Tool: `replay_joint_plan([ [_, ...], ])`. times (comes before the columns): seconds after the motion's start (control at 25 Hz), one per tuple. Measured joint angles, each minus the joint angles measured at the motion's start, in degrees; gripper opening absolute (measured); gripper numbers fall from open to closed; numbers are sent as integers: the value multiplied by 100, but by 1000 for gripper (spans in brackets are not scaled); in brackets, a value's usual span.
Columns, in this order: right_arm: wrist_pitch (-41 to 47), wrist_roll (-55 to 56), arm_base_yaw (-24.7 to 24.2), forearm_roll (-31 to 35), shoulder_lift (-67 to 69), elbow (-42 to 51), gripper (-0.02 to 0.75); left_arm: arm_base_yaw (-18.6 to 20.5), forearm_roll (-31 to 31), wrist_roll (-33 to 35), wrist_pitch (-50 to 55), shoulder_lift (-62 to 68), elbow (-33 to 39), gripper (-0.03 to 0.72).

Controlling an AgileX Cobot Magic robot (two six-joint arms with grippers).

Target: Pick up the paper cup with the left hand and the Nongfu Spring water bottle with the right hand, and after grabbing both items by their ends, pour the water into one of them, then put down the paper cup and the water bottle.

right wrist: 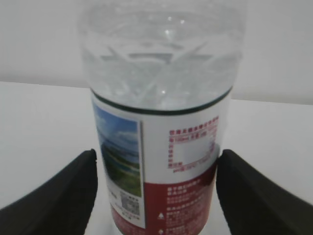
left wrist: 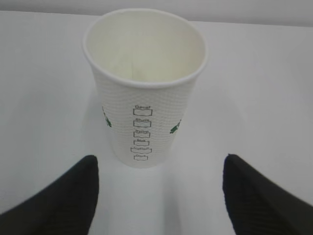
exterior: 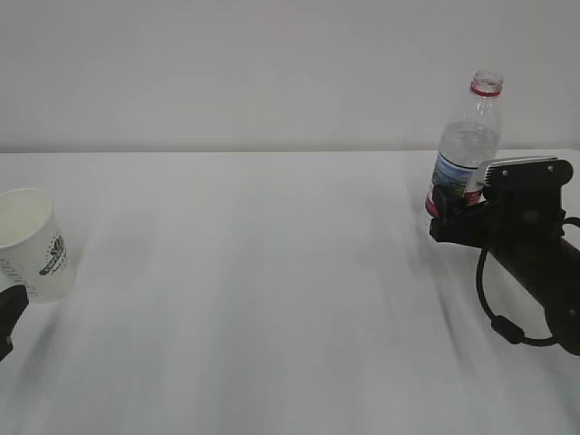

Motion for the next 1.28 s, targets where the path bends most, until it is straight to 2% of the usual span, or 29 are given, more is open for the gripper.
replay_joint_plan([
  [0.4, 25, 0, 0, 68, 26, -161, 570, 0, 0, 0, -14, 0, 0, 577],
  [0.68, 82, 0, 0, 105, 183, -172, 653, 0, 0, 0, -23, 0, 0, 577],
  [1.28, 131, 0, 0, 114, 422, -687, 661, 0, 0, 0, -27, 0, 0, 577],
])
